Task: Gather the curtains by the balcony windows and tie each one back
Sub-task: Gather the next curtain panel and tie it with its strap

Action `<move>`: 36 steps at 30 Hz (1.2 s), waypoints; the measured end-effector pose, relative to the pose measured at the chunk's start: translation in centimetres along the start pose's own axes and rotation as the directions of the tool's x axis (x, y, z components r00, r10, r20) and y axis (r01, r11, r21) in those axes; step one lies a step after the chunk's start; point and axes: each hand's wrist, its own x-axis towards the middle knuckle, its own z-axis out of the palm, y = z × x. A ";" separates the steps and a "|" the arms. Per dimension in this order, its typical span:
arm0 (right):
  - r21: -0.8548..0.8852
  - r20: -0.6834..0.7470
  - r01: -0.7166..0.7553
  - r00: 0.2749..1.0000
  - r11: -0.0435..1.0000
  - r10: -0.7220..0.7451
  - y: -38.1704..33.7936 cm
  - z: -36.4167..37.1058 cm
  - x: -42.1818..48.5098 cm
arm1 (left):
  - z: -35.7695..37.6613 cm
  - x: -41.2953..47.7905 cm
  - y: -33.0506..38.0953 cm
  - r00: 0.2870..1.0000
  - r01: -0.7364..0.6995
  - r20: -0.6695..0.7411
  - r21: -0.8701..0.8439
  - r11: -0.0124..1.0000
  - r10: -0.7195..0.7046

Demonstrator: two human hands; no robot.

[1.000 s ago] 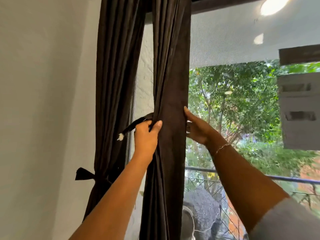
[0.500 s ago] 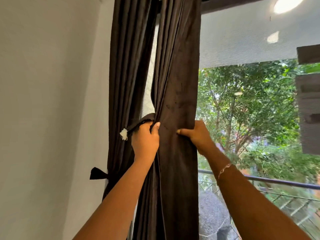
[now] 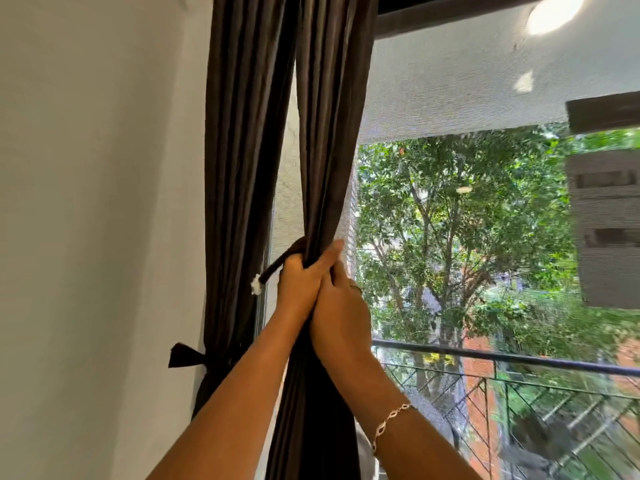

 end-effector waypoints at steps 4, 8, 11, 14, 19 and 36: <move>0.155 0.113 0.162 0.977 0.975 -0.181 1.6 -0.9 -0.3 | -0.2 0.0 0.0 0.999 0.027 -0.037 0.081 0.996 -0.024; 0.634 -0.070 0.035 0.997 0.772 0.012 3.9 -2.5 1.2 | -0.7 0.0 -0.4 0.996 0.017 -0.093 0.056 0.998 -0.012; 0.710 0.164 -0.228 0.974 0.667 0.158 5.2 -3.2 3.2 | -0.8 0.1 -0.6 0.999 0.042 -0.015 -0.007 0.999 -0.042; 0.647 0.581 -0.508 0.811 0.569 0.062 5.6 -3.4 4.1 | -0.8 0.2 -1.0 0.999 0.043 -0.015 -0.003 0.999 -0.043; 0.667 0.605 -0.546 0.794 0.507 0.060 6.8 -5.4 4.8 | -1.3 0.6 -1.7 0.998 -0.002 0.058 -0.025 1.000 0.004; 0.908 0.154 -0.083 0.978 0.411 -0.143 2.9 -7.4 4.3 | 1.2 -1.7 -2.4 0.893 -0.363 -0.145 0.332 0.871 0.427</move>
